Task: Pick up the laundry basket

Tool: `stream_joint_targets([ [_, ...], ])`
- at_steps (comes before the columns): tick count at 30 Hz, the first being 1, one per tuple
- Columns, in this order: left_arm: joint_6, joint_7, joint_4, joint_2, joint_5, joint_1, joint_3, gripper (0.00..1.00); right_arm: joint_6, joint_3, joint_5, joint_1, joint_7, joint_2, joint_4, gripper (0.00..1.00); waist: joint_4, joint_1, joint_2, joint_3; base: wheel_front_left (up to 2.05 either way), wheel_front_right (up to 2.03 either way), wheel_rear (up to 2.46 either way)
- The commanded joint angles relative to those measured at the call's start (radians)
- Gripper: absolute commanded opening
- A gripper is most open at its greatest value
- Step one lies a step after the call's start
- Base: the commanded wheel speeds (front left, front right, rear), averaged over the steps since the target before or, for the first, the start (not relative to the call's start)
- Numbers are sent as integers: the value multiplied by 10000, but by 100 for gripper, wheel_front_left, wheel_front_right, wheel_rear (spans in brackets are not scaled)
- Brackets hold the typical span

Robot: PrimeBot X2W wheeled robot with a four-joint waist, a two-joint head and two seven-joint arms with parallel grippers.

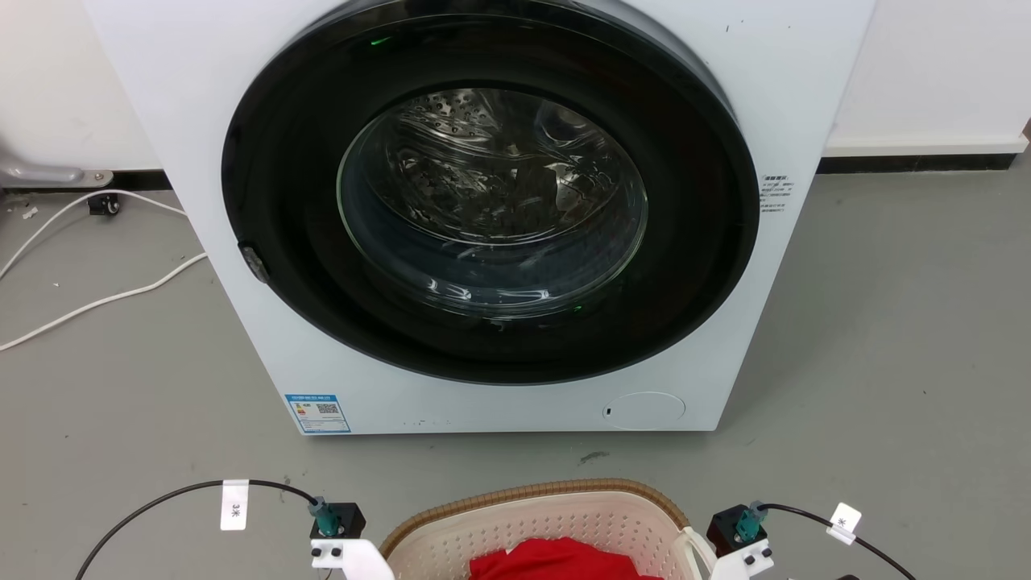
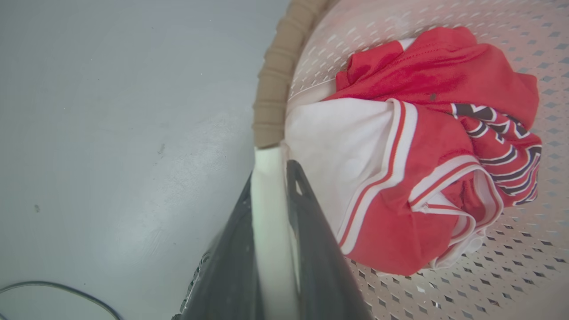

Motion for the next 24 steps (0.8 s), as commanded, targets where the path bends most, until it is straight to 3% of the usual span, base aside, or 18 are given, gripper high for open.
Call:
stream_joint_targets([
  [1, -100, -72, -33, 55, -26, -178, -34, 0, 30, 46, -5, -6, -43, -63, -1, 0, -1, 0, 0, 3, 0, 0, 0],
  [24, -101, -153, 49, 98, -588, -223, -596, 0, 29, 56, -36, 80, 3, -38, 43, 0, -12, 0, 0, -22, 0, 0, 0],
])
